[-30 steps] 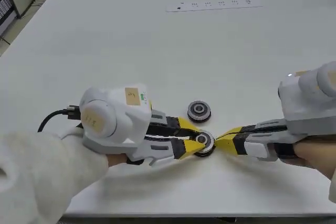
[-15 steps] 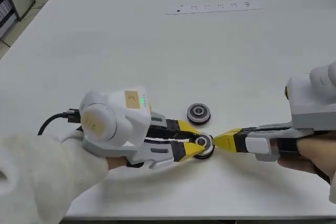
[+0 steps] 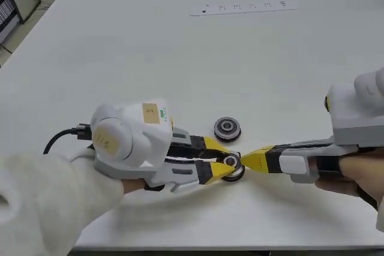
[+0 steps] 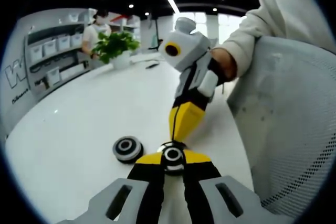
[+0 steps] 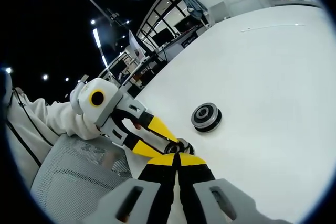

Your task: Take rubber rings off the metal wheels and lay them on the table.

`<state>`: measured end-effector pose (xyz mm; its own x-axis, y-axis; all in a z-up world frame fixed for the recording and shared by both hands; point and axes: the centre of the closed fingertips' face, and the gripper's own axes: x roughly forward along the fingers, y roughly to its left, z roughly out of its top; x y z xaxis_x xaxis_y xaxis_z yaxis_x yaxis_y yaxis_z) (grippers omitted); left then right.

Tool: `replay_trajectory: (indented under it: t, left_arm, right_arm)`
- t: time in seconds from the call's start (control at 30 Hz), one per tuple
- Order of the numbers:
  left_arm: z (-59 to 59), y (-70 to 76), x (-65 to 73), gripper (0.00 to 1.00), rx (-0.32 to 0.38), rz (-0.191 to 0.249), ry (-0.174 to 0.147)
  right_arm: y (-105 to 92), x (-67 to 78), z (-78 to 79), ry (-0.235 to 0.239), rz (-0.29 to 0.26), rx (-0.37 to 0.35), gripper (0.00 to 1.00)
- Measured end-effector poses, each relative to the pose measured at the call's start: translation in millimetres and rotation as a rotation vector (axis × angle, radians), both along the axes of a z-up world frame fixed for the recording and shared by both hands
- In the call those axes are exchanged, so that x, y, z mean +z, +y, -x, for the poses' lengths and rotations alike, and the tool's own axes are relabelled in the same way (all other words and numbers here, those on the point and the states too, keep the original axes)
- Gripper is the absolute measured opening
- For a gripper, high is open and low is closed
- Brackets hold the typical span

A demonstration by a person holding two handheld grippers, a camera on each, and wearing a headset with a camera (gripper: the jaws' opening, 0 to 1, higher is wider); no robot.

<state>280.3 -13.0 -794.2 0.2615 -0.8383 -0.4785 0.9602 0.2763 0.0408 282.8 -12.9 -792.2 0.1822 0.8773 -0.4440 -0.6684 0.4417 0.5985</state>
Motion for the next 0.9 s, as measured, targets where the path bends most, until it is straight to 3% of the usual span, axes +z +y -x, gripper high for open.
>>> replay_trajectory:
  t: [0.9]
  left_arm:
    - [-1.0,1.4,-0.9,0.13,-0.002,-0.001,0.000]
  right_arm:
    - [3.8,6.7,1.1,-0.001,-0.040,0.015,0.00]
